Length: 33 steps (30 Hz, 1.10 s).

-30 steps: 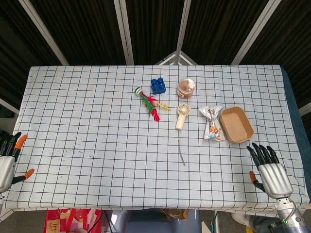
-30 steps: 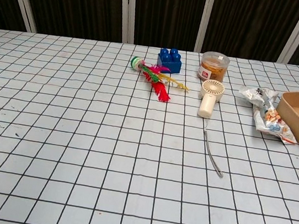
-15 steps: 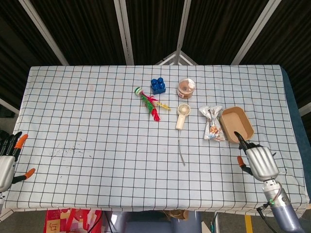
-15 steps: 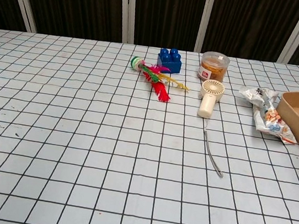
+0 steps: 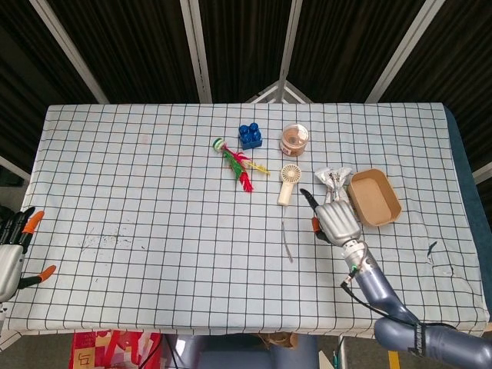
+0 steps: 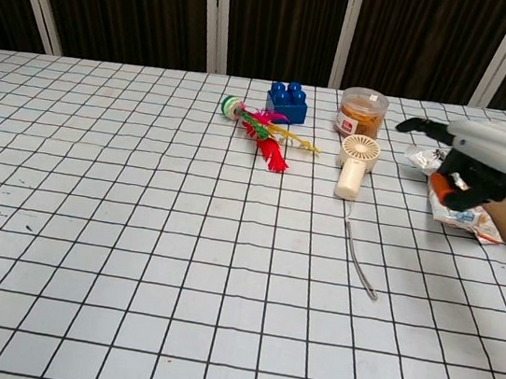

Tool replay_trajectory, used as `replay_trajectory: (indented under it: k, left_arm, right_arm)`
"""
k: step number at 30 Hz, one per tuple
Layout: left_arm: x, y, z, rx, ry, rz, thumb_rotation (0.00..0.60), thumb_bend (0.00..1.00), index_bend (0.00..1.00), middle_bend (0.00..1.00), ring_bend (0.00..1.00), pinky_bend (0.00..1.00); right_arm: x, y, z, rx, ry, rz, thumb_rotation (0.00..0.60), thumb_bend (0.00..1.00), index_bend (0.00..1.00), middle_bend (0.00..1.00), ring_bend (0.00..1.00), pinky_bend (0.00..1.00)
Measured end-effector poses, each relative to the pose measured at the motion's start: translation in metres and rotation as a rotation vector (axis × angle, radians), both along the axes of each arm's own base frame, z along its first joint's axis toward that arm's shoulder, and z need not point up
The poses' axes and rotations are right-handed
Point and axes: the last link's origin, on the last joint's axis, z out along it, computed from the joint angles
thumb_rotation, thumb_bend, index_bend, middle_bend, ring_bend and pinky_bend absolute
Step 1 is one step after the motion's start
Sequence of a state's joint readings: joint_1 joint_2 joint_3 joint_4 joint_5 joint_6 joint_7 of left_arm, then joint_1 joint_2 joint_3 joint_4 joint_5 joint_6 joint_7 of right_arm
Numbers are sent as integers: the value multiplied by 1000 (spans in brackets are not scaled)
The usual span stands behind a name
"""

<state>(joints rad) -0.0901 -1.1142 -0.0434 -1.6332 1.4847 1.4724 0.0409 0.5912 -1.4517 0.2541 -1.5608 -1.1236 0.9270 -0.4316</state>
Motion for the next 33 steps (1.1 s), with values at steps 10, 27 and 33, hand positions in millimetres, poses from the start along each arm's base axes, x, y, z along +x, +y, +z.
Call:
replay_trajectory:
  k: [10, 27, 33]
  left_arm:
    - [-4, 2, 5, -1, -34, 15, 600, 30, 0, 0, 0, 0]
    - [-3, 3, 5, -18, -50, 17, 600, 31, 0, 0, 0, 0]
    - [-2, 2, 4, -19, -49, 14, 600, 30, 0, 0, 0, 0]
  right_arm:
    - [15, -29, -50, 47, 35, -51, 600, 686, 0, 796, 856, 849]
    - [9, -48, -71, 43, 70, -108, 600, 687, 0, 796, 856, 849]
    - [5, -49, -69, 38, 70, -122, 600, 687, 0, 796, 856, 849]
